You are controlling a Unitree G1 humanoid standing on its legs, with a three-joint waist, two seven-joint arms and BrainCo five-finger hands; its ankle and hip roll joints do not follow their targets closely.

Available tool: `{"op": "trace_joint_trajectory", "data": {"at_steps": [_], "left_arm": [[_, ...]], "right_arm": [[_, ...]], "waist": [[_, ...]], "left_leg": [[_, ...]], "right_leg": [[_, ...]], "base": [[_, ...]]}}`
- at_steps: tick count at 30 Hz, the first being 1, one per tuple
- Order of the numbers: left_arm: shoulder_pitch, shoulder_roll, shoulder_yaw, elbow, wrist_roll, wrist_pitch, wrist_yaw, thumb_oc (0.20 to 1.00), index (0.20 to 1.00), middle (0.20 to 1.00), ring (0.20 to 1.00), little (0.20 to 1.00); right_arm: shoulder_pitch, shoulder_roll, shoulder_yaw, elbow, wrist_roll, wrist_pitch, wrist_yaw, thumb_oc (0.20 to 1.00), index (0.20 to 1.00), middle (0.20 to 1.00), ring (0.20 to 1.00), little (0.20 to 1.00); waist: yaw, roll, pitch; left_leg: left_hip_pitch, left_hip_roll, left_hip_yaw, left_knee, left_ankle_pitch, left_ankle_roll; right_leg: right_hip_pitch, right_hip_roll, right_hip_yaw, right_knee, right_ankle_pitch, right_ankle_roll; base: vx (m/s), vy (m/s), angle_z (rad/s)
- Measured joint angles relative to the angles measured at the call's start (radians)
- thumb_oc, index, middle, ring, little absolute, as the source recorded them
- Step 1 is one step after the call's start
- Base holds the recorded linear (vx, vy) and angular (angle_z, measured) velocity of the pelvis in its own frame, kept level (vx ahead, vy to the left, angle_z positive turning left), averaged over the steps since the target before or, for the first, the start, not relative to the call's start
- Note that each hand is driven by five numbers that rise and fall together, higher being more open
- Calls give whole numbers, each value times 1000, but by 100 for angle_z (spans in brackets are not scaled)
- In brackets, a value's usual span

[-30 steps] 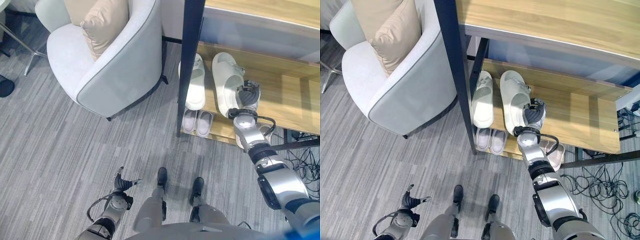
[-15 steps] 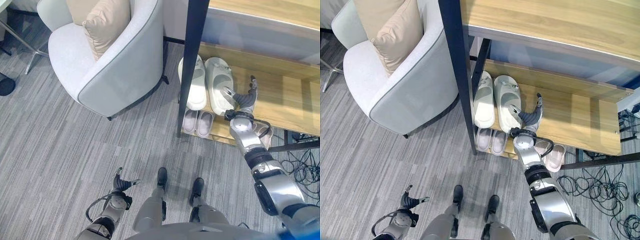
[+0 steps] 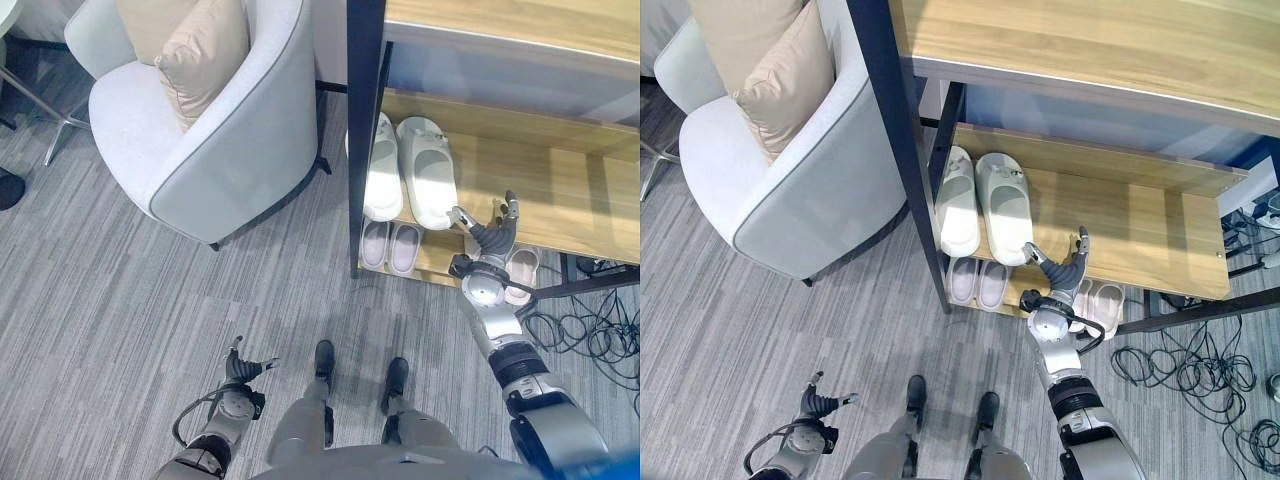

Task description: Arrange the slippers neatly on the shoe rack.

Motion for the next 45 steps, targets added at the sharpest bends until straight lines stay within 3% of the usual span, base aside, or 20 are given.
{"op": "trace_joint_trajectory", "data": {"at_steps": [8, 26, 38, 45], "left_arm": [[6, -1, 0, 1, 7, 0, 0, 1000, 1000, 1000, 1000, 1000], [41, -3, -1, 2, 8, -1, 0, 1000, 1000, 1000, 1000, 1000], [58, -7, 1, 2, 9, 0, 0, 1000, 1000, 1000, 1000, 1000], [125, -10, 44, 11, 9, 18, -1, 1000, 1000, 1000, 1000, 1000]], "right_arm": [[35, 14, 118, -34, -2, -23, 77, 1000, 1000, 1000, 1000, 1000], [69, 34, 172, -50, 0, -35, 124, 1000, 1000, 1000, 1000, 1000], [139, 30, 160, -53, 24, -36, 181, 1000, 1000, 1000, 1000, 1000], [268, -40, 14, -112, -22, -35, 112, 1000, 1000, 1000, 1000, 1000]], "waist": [[0, 9, -5], [0, 23, -18], [-5, 39, -47], [-40, 28, -76]], "left_leg": [[15, 0, 0, 0, 0, 0], [30, -1, -2, 0, 0, -1], [68, 0, -4, -1, -10, -12], [111, 1, 1, -2, -22, -19]], "right_leg": [[16, 0, 0, 0, 0, 0], [32, -1, -2, 0, 0, 0], [70, -1, -5, 0, -8, 9], [110, -1, 1, -4, -20, 8]], "base": [[0, 0, 0], [0, 0, 0], [10, -3, 0], [26, -25, -3]]}}
